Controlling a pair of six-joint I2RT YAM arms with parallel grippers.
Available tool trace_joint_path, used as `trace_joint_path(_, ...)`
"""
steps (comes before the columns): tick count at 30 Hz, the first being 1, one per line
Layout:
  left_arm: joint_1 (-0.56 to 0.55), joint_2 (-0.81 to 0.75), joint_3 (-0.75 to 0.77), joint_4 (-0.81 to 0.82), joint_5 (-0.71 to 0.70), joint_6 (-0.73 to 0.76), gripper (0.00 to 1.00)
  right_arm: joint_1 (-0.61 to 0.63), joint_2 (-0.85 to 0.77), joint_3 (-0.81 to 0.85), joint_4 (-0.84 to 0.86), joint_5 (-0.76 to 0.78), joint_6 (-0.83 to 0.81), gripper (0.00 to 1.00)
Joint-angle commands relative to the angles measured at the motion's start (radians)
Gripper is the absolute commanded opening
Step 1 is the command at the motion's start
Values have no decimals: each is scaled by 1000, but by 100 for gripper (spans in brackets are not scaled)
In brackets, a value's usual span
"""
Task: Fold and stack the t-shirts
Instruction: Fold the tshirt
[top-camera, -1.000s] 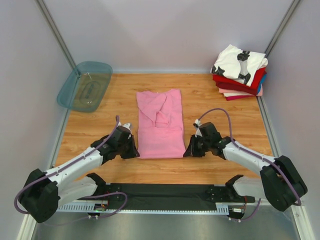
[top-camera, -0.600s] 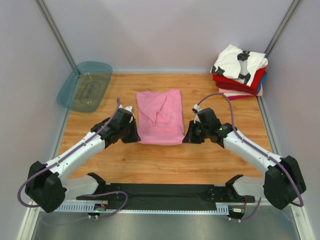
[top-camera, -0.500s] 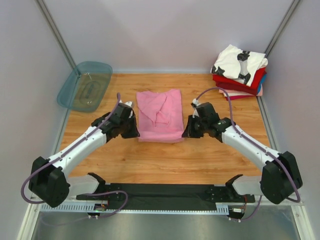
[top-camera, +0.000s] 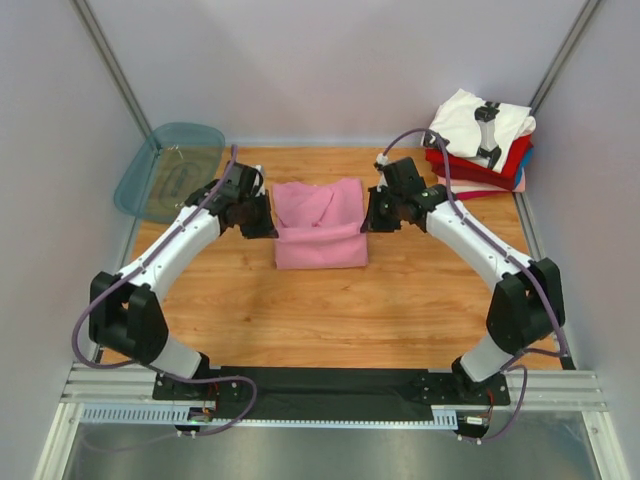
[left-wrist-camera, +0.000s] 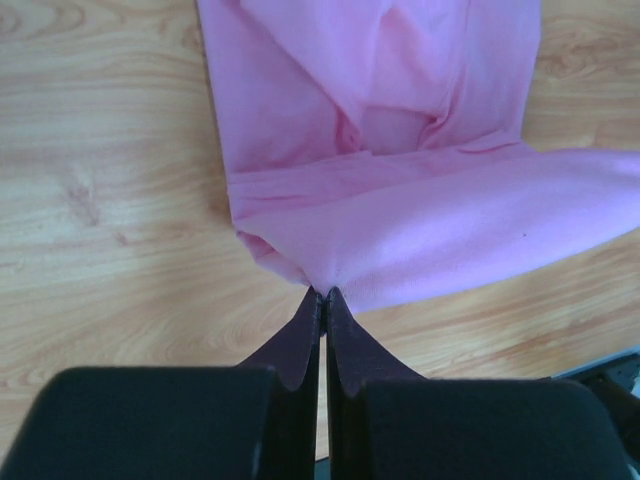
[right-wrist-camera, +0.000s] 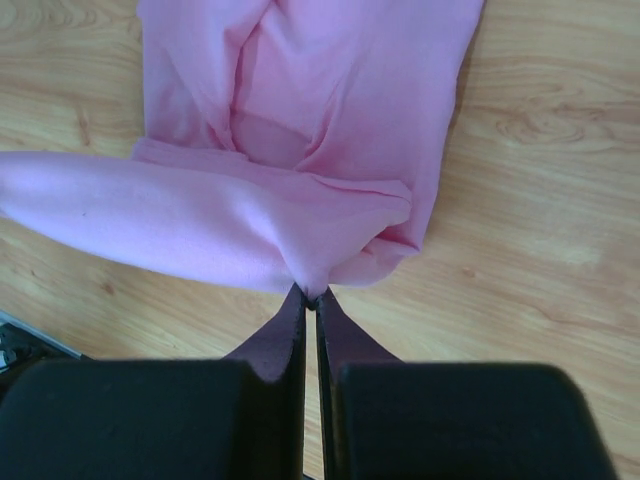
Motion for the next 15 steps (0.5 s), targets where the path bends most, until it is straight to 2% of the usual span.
trace_joint_path(1, 57, 85, 123, -49, 85, 54, 0, -39, 74, 149, -61, 50, -37, 0)
trace_joint_path(4, 117, 253, 313, -114, 161, 68, 0, -77, 237, 343, -88, 34, -37, 0)
trace_joint_path(5, 150, 302, 426, -122, 174, 74, 0, -91, 305, 414, -131, 21, -24, 0)
trace_joint_path(6, 166, 420, 502, -143, 169, 76, 0, -108, 368, 510, -150, 0, -18, 0)
trace_joint_path(7, 181, 489, 583, -195, 157, 77, 0, -135, 516, 689, -156, -35, -5, 0)
trace_joint_path(8, 215, 566, 763, -224, 172, 76, 2, -146, 595, 815, -157, -71, -14, 27)
trace_joint_path(9, 230, 723, 862, -247, 203, 77, 8, -156, 676, 935, -192, -94, -7, 63)
trace_joint_path(10, 241, 798, 1044, -267, 273, 73, 30, -178, 871, 1258, -264, -79, 7, 85)
trace_joint_path(11, 247, 870, 1134, -276, 321, 67, 40, -192, 947, 1402, -335, -103, 21, 100)
trace_joint_path(12, 258, 990, 1224, -304, 345, 61, 45, -202, 1004, 1492, -399, -130, 59, 100)
trace_joint_path(13, 258, 1028, 1298, -356, 352, 61, 49, -212, 1019, 1532, -407, -141, 65, 100)
trace_joint_path(14, 258, 1039, 1340, -352, 361, 64, 52, -212, 955, 1434, -348, -140, 64, 100)
trace_joint_path(15, 255, 1013, 1296, -321, 376, 61, 53, -209, 886, 1289, -275, -137, 59, 100)
